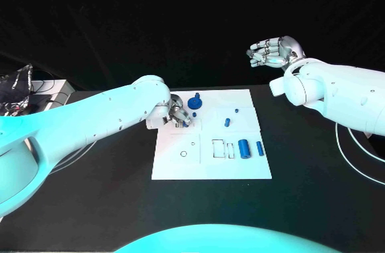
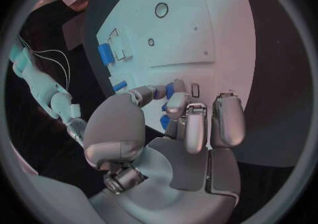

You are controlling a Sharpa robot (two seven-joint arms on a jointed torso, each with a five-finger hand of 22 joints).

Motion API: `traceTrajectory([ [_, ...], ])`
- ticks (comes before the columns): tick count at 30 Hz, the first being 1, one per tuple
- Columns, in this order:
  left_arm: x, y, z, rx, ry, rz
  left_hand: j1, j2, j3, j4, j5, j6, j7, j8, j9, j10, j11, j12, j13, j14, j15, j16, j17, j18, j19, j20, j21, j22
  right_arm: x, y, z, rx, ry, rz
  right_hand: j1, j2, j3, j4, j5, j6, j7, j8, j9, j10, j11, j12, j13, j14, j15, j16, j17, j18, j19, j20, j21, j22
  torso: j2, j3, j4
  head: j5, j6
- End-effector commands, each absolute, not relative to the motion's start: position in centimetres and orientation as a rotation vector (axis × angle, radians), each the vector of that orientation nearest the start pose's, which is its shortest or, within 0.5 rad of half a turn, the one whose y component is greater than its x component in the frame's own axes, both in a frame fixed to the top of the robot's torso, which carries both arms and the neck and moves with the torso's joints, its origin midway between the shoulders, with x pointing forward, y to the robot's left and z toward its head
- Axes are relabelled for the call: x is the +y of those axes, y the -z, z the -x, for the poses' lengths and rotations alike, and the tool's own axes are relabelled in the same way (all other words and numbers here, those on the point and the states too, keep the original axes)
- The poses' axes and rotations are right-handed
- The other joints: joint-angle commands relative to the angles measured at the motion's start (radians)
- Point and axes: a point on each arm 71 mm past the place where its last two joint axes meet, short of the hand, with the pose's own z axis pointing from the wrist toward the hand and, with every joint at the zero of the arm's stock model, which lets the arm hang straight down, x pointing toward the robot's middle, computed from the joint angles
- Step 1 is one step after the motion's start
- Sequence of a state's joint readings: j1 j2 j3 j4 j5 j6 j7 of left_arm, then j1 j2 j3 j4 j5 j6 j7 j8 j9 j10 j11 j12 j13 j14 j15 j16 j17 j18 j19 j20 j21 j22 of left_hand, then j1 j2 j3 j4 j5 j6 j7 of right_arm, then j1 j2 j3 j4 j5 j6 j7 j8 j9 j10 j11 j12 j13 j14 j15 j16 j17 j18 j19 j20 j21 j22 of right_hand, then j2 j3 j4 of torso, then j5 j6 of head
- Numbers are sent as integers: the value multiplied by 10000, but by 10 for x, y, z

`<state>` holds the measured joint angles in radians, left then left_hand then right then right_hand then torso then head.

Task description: Assemble the parts on the task board

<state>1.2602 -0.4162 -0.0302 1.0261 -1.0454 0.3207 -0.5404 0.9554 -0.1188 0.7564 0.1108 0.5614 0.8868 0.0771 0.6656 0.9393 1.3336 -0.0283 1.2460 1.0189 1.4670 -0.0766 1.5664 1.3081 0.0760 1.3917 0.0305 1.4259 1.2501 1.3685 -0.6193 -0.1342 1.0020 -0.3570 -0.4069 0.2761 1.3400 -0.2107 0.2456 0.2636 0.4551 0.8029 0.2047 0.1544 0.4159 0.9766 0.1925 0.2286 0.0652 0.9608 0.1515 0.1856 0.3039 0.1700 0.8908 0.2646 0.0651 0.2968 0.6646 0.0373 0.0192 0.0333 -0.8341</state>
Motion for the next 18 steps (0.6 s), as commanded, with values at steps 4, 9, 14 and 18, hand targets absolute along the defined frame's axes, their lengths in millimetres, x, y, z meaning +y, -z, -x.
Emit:
traceTrajectory([
  [4, 135, 225, -554, 24282, 3379, 1312, 68, 146, 1721, -1734, 48, 440, -361, 38, 12, 55, -37, 44, 8, 1038, -68, 44, 2627, -83, 99, -6, 78, 38, -258, 136, -592, 13605, -10298, -7299, 55, 76, -59, 9, -38, 94, 527, -36, -17, 34, 26, -69, -13, -44, 47, -42, -13, 126, -76, 32, -19, -18, 2, 9, 2, -1, 8],
  [9, 136, 225, -555, 24369, 3318, 1287, 68, 146, 1721, -1734, 48, 440, -361, 38, 12, 55, -37, 44, 8, 1038, -68, 44, 2627, -83, 99, -6, 78, 38, -258, 136, -592, 13610, -10295, -7302, 55, 76, -59, 9, -38, 94, 527, -36, -17, 34, 26, -69, -13, -44, 47, -42, -13, 126, -76, 32, -19, -18, 6, 5, -2, 1, 4],
  [14, 136, 226, -555, 24499, 3255, 1230, 69, 144, 1728, -1741, 53, 445, -362, 37, 12, 59, -39, 45, 11, 1038, -70, 44, 2627, -83, 99, -8, 77, 38, -258, 136, -592, 13612, -10296, -7300, 54, 77, -61, 9, -40, 97, 528, -39, -20, 36, 27, -72, -13, -53, 50, -53, -20, 125, -86, 34, -20, -33, 11, 6, 4, 0, -12],
  [18, 135, 227, -555, 24589, 3239, 1174, 70, 141, 1731, -1746, 55, 448, -363, 36, 12, 59, -40, 42, 6, 1038, -71, 44, 2627, -86, 106, -9, 83, 49, -258, 136, -592, 13615, -10303, -7292, 54, 77, -61, 9, -40, 97, 528, -39, -20, 36, 27, -72, -13, -53, 50, -53, -20, 125, -86, 34, -20, -33, 12, -3, -5, -1, -37],
])
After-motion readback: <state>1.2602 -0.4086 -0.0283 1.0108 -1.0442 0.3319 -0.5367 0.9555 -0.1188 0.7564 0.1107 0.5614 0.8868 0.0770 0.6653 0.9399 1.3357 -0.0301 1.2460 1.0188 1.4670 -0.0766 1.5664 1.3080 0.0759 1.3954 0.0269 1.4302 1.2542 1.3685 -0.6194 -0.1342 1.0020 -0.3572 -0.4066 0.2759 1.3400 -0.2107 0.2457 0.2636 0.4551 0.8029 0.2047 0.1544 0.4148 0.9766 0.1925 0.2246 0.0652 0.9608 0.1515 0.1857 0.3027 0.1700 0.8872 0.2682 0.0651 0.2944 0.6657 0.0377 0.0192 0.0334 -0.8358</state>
